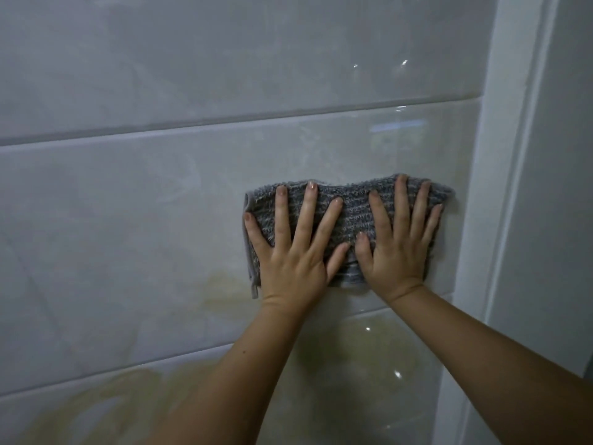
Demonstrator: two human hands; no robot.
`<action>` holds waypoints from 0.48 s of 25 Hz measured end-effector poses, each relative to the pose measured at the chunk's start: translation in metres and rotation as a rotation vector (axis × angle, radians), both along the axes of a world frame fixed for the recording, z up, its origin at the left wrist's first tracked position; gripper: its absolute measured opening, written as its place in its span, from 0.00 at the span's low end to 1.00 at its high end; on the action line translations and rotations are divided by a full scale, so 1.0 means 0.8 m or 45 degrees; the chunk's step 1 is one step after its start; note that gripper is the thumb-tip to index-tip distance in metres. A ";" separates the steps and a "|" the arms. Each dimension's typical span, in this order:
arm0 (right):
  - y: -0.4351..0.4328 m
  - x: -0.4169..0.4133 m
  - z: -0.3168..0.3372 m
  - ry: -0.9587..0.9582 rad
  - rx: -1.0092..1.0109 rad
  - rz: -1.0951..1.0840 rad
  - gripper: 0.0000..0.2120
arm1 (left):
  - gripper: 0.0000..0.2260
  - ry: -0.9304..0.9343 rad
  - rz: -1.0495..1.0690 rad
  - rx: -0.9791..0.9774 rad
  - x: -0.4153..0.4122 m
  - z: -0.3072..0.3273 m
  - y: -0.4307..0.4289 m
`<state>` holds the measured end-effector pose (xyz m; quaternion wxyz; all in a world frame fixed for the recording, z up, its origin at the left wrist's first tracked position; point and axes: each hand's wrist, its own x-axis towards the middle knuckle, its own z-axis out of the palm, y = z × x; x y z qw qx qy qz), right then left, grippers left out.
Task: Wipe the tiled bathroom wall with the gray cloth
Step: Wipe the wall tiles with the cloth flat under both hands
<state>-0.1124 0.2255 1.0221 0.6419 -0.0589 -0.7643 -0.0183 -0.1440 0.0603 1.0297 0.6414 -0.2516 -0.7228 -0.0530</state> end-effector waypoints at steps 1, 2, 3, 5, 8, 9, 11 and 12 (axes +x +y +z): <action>-0.008 -0.002 -0.003 0.001 0.010 0.004 0.27 | 0.27 0.003 0.004 0.006 -0.002 -0.003 -0.010; -0.017 -0.003 -0.005 -0.004 0.022 0.008 0.27 | 0.27 0.007 0.009 0.006 -0.004 -0.006 -0.021; -0.029 -0.006 -0.006 -0.007 0.033 0.013 0.27 | 0.27 0.009 0.018 0.006 -0.006 -0.008 -0.034; -0.055 -0.010 -0.007 -0.004 0.061 0.024 0.26 | 0.27 0.001 0.036 0.018 -0.009 -0.011 -0.060; -0.102 -0.019 -0.009 -0.010 0.137 0.056 0.26 | 0.27 -0.021 0.062 0.066 -0.014 -0.015 -0.110; -0.122 -0.022 -0.011 -0.010 0.163 0.069 0.26 | 0.27 -0.026 0.074 0.081 -0.017 -0.017 -0.131; -0.165 -0.030 -0.012 0.003 0.196 0.091 0.26 | 0.28 -0.033 0.108 0.090 -0.024 -0.023 -0.177; -0.187 -0.034 -0.013 0.003 0.208 0.100 0.26 | 0.28 -0.036 0.122 0.093 -0.027 -0.026 -0.200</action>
